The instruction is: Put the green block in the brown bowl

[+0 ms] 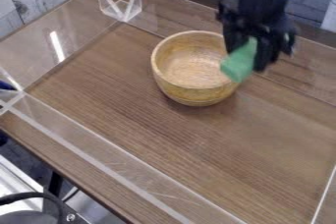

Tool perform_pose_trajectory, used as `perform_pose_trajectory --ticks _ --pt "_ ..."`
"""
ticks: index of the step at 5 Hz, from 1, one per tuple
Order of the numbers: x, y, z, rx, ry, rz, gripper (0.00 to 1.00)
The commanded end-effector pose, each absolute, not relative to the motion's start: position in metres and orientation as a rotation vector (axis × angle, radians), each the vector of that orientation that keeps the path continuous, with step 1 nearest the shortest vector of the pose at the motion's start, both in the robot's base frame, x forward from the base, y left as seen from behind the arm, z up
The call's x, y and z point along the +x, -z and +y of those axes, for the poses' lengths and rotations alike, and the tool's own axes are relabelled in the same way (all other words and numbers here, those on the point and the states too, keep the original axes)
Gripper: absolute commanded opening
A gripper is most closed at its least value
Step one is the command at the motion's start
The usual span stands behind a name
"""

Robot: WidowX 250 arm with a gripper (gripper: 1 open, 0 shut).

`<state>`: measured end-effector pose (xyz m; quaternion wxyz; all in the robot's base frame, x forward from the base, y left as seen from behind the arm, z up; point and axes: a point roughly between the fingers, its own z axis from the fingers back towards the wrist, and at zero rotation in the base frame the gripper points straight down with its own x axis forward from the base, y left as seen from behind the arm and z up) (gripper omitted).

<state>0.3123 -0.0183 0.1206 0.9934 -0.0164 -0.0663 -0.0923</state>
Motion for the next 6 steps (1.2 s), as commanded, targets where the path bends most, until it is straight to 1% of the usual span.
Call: perform_pose_trajectory --ticks 1,2,4,5,6 --pt "0.325 -0.142 0.006 -0.016 0.156 -0.189 0.0" --pt "0.322 -0.128 0.016 -0.011 0.148 -0.165 0.0" --pt "0.311 -0.094 0.035 0.01 0.141 -0.112 0.0" --pt "0.308 -0.083 0.044 0.012 0.137 -0.104 0.0" --pt "0.312 -0.078 0.043 0.011 0.137 -0.102 0.0"
